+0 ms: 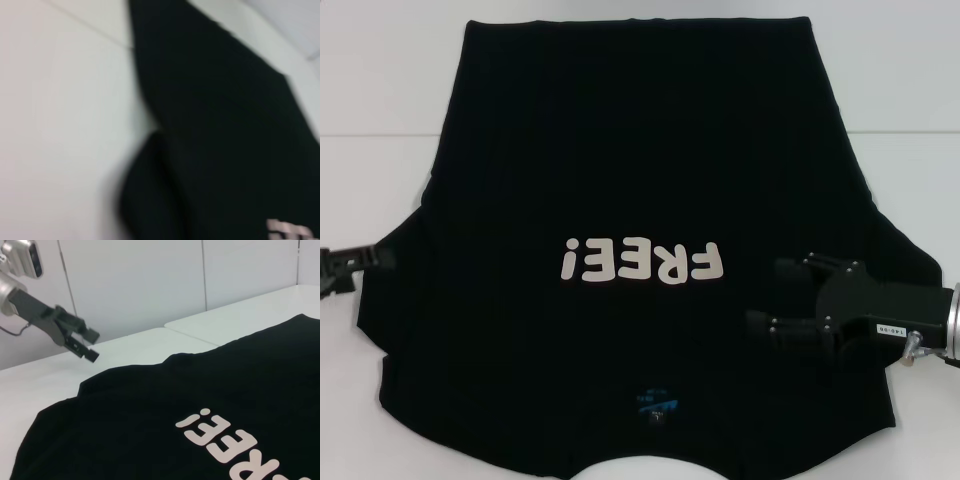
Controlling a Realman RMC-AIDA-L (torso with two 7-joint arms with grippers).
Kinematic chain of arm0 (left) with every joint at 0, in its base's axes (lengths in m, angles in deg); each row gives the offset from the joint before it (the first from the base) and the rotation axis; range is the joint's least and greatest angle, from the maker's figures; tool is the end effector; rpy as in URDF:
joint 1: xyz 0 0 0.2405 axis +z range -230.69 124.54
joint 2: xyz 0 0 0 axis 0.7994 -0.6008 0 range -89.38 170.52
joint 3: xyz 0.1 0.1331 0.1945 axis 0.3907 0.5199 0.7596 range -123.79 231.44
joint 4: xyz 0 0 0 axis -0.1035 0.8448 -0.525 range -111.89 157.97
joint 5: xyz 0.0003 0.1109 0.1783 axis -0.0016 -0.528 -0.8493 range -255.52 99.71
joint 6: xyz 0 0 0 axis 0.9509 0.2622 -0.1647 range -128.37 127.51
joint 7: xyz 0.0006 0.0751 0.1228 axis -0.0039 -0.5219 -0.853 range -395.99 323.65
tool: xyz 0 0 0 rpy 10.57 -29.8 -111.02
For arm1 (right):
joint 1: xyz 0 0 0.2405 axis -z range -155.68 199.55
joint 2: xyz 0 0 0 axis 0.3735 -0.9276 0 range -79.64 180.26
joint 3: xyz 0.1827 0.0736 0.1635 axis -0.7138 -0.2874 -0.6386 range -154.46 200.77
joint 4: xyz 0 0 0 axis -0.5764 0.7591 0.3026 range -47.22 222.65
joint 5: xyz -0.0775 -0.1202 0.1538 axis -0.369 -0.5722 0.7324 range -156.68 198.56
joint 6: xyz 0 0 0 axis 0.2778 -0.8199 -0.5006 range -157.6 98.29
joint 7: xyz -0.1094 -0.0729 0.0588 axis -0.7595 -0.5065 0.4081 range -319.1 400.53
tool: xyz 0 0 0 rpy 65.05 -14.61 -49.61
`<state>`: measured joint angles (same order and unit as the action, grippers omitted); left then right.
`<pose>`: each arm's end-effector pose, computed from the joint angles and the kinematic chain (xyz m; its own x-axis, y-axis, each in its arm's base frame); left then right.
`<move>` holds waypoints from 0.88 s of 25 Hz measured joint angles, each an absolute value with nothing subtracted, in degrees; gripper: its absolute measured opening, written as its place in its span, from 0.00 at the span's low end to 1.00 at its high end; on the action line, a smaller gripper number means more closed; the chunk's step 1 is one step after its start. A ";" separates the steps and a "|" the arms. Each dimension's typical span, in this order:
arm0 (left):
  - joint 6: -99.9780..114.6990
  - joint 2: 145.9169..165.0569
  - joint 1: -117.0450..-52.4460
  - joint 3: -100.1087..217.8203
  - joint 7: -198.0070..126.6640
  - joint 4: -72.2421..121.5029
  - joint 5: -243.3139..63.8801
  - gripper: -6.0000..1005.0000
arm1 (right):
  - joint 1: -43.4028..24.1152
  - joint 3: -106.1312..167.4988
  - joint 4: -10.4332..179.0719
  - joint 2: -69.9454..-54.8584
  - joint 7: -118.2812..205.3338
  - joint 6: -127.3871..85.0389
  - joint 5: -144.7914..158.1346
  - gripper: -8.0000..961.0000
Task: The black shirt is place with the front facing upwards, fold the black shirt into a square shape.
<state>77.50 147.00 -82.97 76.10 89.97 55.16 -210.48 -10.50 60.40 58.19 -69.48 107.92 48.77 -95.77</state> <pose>-0.3683 0.3430 0.1002 0.1128 0.8067 0.5801 0.9933 -0.0777 -0.0851 0.2775 0.3400 -0.0284 0.8512 -0.2734 -0.4480 -0.4223 -0.8636 -0.2754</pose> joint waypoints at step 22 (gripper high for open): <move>66.56 150.23 -83.31 76.50 88.92 54.08 -212.39 0.87 | -10.59 61.40 58.19 -69.39 108.15 48.80 -95.78 0.97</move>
